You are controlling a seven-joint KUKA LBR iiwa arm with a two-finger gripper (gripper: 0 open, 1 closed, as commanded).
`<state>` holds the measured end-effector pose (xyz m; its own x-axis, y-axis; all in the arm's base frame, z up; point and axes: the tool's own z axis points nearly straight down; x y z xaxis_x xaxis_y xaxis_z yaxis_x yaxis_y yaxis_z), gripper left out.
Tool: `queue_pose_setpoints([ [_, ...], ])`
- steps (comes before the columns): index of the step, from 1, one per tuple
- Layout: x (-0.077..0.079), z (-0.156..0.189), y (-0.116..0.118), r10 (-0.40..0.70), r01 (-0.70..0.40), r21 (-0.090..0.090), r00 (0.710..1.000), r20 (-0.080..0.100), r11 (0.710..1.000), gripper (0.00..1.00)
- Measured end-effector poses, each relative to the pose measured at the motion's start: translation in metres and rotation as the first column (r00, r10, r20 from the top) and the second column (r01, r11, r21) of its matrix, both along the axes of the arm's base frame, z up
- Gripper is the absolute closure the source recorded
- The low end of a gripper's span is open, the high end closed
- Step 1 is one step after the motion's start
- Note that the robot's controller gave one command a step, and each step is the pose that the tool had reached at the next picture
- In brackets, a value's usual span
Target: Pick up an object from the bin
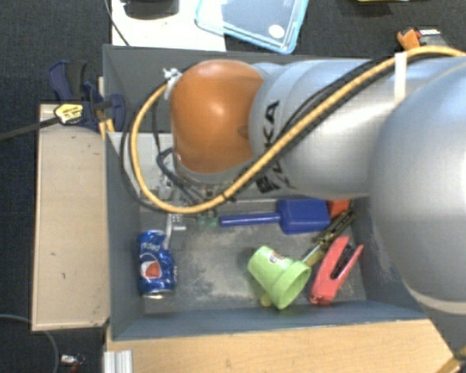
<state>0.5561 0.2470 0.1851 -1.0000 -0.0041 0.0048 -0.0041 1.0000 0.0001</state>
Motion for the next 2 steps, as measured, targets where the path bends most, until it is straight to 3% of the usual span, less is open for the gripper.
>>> queue_pose_setpoints([
  [1,0.002,0.005,-0.002,-0.007,0.006,0.002,1.000,0.007,1.000,0.00],
  [2,0.001,-0.019,0.005,-0.255,0.255,0.002,0.967,0.006,0.967,0.00],
])
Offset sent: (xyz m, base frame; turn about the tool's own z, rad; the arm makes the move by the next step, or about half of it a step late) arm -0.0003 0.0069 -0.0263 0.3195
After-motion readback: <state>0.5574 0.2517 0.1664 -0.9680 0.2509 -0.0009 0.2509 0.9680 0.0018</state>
